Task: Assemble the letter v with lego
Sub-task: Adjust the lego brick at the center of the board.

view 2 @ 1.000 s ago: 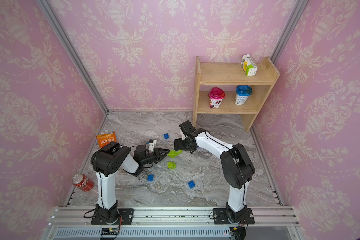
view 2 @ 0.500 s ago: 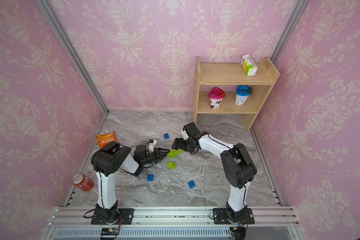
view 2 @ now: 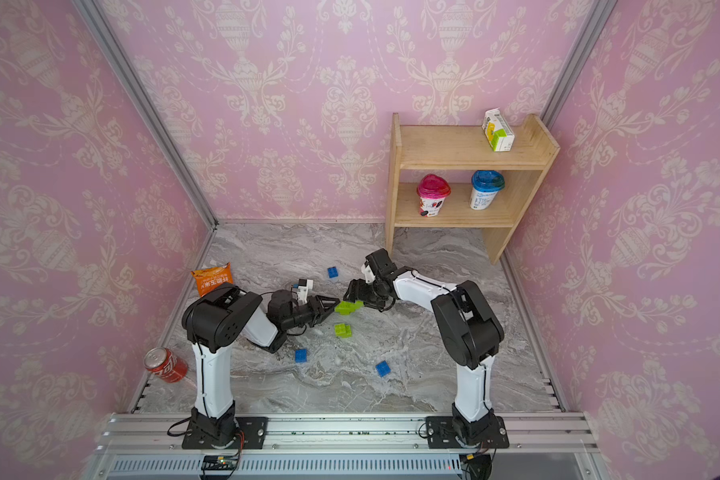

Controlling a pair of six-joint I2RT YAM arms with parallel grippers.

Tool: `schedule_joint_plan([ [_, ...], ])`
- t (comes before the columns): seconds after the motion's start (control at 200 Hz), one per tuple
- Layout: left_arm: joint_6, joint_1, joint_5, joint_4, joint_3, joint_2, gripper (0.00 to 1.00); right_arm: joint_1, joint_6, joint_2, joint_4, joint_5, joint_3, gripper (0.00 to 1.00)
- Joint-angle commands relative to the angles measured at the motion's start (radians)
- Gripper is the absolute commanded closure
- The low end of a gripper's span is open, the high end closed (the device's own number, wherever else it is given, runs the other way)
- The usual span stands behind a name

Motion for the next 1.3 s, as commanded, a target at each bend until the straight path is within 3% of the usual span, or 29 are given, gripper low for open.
schedule_joint_plan([
  [0.0, 0.008, -0.014, -0.012, -0.100, -0.031, 0.025, 0.63, -0.004, 0.009, 0.003, 0.010, -0.009, -0.018, 0.25],
  [0.43, 0.009, -0.013, -0.016, -0.091, -0.051, -0.008, 0.55, 0.001, 0.011, -0.015, 0.016, 0.006, -0.031, 0.39],
  [0.685, 0.023, 0.009, -0.001, -0.082, -0.080, -0.057, 0.50, 0.008, -0.011, -0.023, -0.006, 0.025, -0.018, 0.40],
  [1.021, 0.069, 0.024, 0.019, -0.162, -0.077, -0.113, 0.50, 0.022, -0.062, -0.050, -0.043, 0.054, -0.001, 0.40],
  [1.291, 0.066, 0.027, 0.019, -0.156, -0.074, -0.100, 0.50, 0.028, -0.083, -0.048, -0.069, 0.066, 0.016, 0.45],
])
